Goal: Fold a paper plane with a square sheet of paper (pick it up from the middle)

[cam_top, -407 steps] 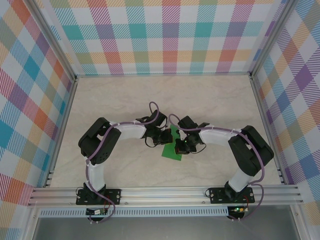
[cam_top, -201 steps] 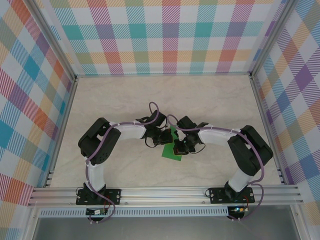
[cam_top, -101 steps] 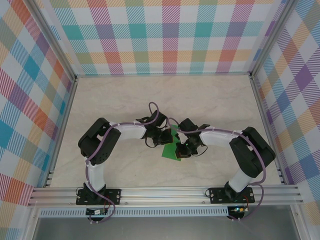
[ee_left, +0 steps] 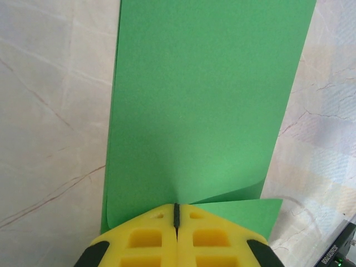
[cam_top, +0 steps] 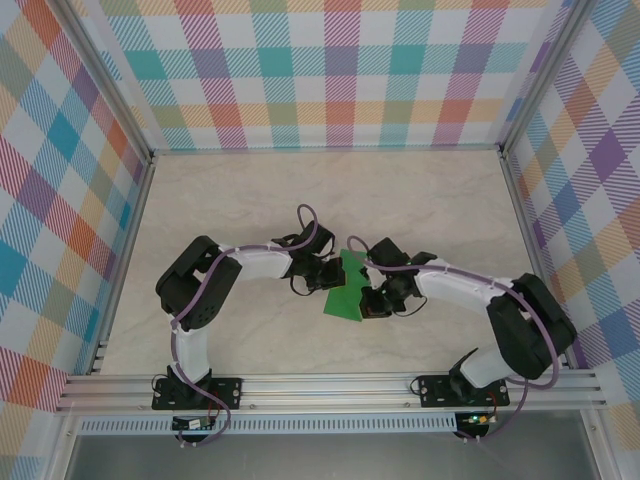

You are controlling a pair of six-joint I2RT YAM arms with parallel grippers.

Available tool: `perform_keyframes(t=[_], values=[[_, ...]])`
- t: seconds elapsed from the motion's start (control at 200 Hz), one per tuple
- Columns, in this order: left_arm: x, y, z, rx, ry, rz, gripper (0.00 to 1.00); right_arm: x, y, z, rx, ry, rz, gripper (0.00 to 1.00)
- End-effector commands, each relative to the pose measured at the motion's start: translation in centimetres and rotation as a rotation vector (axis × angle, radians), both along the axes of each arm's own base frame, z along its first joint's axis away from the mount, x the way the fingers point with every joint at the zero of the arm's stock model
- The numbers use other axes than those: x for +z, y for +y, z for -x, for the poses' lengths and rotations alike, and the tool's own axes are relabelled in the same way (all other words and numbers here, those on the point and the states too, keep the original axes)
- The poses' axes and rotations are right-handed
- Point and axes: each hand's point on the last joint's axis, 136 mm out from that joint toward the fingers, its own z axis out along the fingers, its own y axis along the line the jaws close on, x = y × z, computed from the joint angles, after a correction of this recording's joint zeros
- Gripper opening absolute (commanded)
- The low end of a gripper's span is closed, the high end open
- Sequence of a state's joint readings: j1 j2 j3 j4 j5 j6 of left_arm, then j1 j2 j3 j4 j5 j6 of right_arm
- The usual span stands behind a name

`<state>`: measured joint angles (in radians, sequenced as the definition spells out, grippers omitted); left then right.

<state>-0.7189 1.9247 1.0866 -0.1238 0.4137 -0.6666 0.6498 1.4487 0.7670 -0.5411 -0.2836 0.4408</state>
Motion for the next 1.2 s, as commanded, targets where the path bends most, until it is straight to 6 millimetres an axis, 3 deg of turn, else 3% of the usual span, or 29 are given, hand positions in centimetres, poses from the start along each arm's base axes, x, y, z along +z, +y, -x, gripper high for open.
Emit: perform_keyframes(t=[0.0,0.27,0.4,0.575,0.745,0.955,1.195], values=[[-3.4,3.0,2.5,0.028,0.098,-0.14,0.0,1.6,-0.4,-2.6,-0.125,-0.051,-0.021,0.06],[1.5,-0.3,0.9,0.006,0.02,0.048,0.03,1.3,-0.2,-6.3,-0.271,-0.064,-0.08,0.37],[4.3,-1.7,0.6,0.006,-0.011,0.163,0.11,1.1,0.3,-7.2,-0.284,-0.06,-0.116,0.42],[5.9,-1.6,1.3,0.01,-0.042,0.22,0.2,0.5,0.6,-7.5,-0.274,-0.036,-0.142,0.44],[4.8,-1.4,2.7,0.008,-0.018,0.211,0.14,0.4,1.4,-7.3,-0.235,-0.017,-0.192,0.37],[3.6,-2.5,4.2,-0.021,0.025,0.232,0.05,-0.4,0.9,-7.7,-0.225,-0.026,-0.146,0.15],[2.1,-3.1,4.5,-0.035,0.045,0.205,0.03,-1.4,0.5,-7.8,-0.217,-0.033,-0.104,0.1]])
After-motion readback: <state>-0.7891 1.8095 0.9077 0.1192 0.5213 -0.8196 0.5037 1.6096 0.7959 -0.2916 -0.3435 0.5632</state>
